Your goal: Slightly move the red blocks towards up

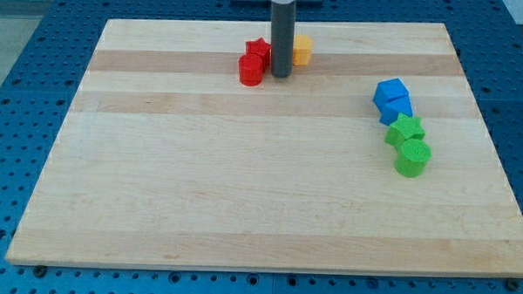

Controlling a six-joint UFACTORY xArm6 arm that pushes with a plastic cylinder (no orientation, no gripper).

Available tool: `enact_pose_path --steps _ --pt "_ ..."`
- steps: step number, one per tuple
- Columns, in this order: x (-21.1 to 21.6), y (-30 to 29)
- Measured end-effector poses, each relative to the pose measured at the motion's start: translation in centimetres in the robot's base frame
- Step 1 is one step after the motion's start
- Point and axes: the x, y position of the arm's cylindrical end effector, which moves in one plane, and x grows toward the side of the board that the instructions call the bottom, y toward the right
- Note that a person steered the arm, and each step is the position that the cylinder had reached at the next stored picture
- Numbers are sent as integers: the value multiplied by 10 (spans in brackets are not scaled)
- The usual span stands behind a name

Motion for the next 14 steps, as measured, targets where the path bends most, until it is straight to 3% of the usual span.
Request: enact_pose_path --steps 2,3,4,5,8,9,10,11,14 --pt "-31 8" --pt "-7 10" --pt "59 -5" --pt "76 -59" --pt "10 -27" --pt "16 -30" --pt "70 -53" --pt "65 -74" --pt "-5 -42"
